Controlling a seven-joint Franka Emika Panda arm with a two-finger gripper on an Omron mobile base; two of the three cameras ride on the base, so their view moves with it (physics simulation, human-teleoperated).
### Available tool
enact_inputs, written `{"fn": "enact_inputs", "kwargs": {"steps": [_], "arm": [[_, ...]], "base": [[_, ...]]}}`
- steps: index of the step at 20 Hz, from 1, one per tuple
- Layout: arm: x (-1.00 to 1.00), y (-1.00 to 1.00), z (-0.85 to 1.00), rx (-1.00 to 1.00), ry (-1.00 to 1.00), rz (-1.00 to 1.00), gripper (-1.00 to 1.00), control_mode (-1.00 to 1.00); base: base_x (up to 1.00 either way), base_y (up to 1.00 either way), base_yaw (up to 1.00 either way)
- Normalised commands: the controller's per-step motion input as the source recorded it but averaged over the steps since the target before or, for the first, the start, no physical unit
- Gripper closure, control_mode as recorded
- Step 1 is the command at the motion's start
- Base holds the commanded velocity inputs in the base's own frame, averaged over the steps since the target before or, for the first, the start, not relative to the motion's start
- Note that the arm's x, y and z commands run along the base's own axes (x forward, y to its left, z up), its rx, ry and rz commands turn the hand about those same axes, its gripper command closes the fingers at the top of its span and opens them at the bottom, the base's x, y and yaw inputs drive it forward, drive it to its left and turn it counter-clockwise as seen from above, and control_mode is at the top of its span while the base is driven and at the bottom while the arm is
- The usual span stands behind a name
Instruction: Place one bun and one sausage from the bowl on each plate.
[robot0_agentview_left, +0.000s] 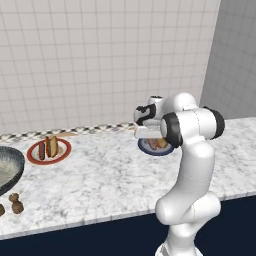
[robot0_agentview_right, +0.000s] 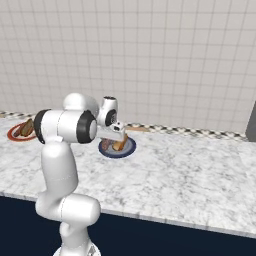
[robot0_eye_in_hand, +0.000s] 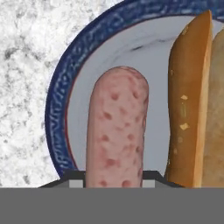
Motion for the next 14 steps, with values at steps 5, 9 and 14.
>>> {"fn": "enact_inputs", "kwargs": {"steps": [5, 9, 14], "arm": [[0.13, 0.0, -0.22, 0.0, 0.0, 0.0, -1.0, -1.0], [0.04, 0.0, 0.0, 0.0, 0.0, 0.0, -1.0, -1.0], [-0.11, -0.02, 0.03, 0.0, 0.0, 0.0, -1.0, -1.0]], "base": [[0.0, 0.0, 0.0], [0.0, 0.0, 0.0], [0.0, 0.0, 0.0]]}}
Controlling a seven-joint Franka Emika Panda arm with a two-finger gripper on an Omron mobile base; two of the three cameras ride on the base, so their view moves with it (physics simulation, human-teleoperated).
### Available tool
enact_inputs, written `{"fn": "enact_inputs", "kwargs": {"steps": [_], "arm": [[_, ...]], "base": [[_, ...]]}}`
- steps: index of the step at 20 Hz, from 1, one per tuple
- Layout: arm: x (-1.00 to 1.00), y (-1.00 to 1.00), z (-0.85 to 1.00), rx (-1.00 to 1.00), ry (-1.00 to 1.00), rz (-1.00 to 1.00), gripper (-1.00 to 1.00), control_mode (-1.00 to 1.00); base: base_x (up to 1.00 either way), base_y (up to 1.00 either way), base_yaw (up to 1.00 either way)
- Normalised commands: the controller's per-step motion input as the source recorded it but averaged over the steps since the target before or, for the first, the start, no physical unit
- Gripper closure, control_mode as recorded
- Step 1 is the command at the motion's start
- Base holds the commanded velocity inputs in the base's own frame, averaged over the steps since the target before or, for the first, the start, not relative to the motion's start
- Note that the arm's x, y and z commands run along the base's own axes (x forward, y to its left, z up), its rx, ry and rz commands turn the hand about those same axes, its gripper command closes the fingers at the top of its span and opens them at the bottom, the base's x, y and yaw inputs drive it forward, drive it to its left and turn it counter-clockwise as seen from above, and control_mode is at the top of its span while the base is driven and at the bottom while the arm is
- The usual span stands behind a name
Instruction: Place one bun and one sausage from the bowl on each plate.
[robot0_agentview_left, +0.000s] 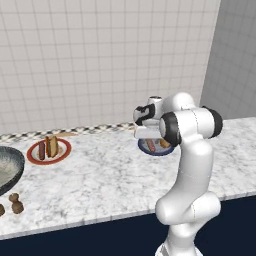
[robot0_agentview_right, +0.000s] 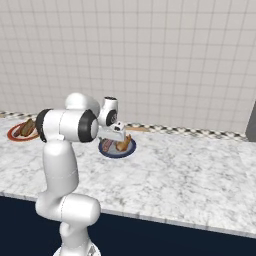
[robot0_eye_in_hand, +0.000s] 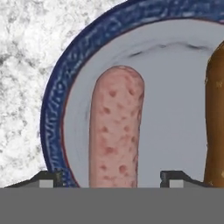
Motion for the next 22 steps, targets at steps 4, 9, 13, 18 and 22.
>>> {"fn": "enact_inputs", "kwargs": {"steps": [4, 9, 13, 18, 22], "arm": [[-0.43, -0.04, 0.33, 0.0, 0.0, 0.0, -1.0, -1.0], [-0.75, 0.02, 0.48, 0.0, 0.0, 0.0, -1.0, -1.0], [-0.96, 0.06, 0.62, 0.0, 0.0, 0.0, -1.0, -1.0], [-1.0, 0.1, 0.68, 0.0, 0.0, 0.0, -1.0, -1.0], [-1.0, 0.07, 0.93, 0.0, 0.0, 0.0, -1.0, -1.0]], "base": [[0.0, 0.0, 0.0], [0.0, 0.0, 0.0], [0.0, 0.0, 0.0], [0.0, 0.0, 0.0], [0.0, 0.0, 0.0]]}}
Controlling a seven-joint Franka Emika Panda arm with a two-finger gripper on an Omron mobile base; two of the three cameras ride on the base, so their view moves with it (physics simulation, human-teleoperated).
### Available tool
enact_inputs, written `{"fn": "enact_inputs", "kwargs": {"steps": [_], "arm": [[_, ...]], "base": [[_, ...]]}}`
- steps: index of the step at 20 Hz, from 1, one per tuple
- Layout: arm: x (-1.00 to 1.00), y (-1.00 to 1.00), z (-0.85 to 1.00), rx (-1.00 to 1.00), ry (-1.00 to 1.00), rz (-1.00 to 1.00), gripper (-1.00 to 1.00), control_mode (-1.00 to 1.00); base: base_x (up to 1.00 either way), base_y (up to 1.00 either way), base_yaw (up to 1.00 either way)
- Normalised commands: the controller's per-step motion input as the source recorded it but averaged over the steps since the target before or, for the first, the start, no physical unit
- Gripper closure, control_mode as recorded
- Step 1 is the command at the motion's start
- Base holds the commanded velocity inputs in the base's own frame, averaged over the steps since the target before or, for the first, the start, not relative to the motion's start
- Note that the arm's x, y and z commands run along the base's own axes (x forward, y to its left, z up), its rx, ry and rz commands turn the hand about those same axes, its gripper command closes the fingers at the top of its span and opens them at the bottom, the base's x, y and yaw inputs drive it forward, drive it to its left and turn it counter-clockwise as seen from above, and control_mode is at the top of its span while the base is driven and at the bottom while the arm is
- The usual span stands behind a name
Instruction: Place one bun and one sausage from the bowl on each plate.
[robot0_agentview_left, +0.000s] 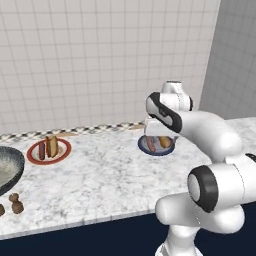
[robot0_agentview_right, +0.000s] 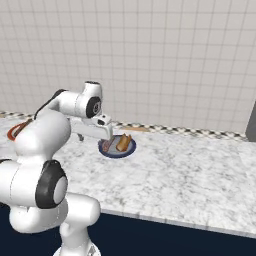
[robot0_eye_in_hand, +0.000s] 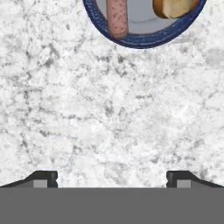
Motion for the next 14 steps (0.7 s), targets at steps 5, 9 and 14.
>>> {"fn": "enact_inputs", "kwargs": {"steps": [5, 9, 14], "arm": [[-1.0, 0.0, 0.73, 0.0, 0.0, 0.0, -1.0, -1.0], [-1.0, 0.0, 0.49, 0.0, -0.01, 0.02, -1.0, -1.0], [-1.0, -0.12, 0.4, 0.0, -0.11, 0.06, -1.0, -1.0]], "base": [[0.0, 0.0, 0.0], [0.0, 0.0, 0.0], [0.0, 0.0, 0.0]]}}
